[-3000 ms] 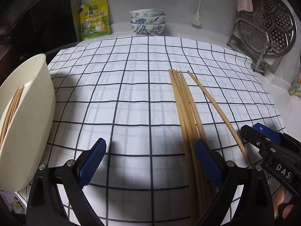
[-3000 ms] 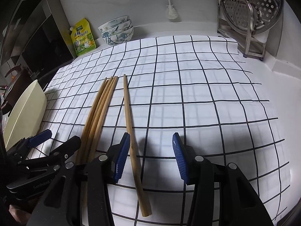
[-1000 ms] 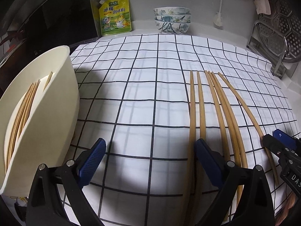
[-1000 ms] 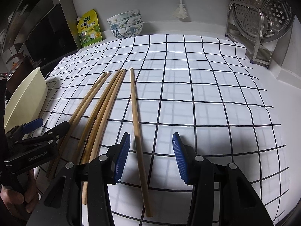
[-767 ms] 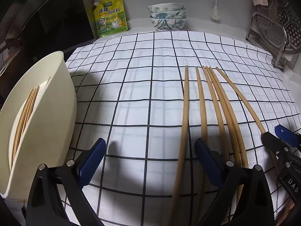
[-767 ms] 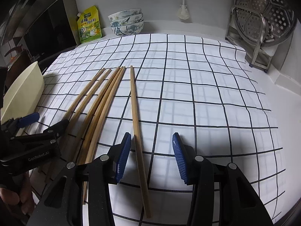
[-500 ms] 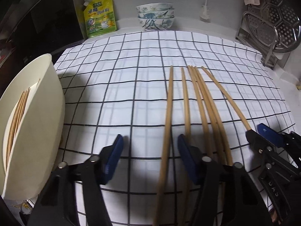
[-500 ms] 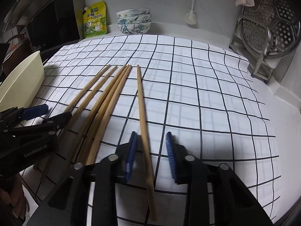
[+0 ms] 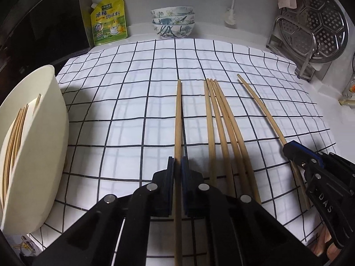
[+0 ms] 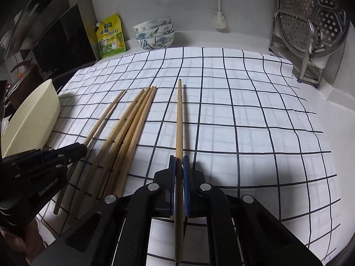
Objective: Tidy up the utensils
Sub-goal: 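Carry the held chopsticks with both tools over the basin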
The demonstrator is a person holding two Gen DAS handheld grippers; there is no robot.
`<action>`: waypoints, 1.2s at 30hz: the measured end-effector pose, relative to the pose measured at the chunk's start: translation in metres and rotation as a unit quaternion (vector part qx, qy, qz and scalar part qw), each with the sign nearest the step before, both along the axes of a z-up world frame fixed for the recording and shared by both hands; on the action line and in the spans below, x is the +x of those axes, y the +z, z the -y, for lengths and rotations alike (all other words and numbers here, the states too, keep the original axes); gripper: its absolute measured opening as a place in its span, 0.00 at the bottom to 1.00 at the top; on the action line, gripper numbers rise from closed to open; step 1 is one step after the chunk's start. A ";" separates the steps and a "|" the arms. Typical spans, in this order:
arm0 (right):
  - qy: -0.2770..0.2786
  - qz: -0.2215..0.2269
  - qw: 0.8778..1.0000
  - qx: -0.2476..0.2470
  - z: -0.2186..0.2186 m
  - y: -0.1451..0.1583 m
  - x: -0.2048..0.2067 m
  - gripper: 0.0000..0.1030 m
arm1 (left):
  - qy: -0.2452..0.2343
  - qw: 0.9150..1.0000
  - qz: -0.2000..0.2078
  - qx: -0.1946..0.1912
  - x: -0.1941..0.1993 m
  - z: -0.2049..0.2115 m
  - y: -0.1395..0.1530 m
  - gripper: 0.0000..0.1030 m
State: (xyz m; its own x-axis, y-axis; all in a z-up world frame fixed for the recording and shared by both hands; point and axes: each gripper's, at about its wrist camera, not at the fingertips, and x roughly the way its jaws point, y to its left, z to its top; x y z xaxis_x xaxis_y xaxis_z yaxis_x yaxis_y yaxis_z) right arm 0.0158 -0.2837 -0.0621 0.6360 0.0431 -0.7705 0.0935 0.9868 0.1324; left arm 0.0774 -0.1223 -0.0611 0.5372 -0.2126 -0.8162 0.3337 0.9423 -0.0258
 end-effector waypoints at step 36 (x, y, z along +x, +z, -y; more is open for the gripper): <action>0.219 0.046 0.972 0.076 -0.274 0.086 0.085 0.06 | 0.175 0.980 0.076 -0.055 0.016 -0.265 0.080 0.07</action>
State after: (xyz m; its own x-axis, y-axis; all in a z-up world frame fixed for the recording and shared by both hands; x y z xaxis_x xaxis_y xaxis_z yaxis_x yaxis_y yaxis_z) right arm 0.1011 -0.0093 0.0236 0.5970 0.4329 -0.6754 -0.3492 0.8982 0.2670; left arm 0.0933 0.1429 0.0187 0.7061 -0.0754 -0.7041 -0.0014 0.9942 -0.1079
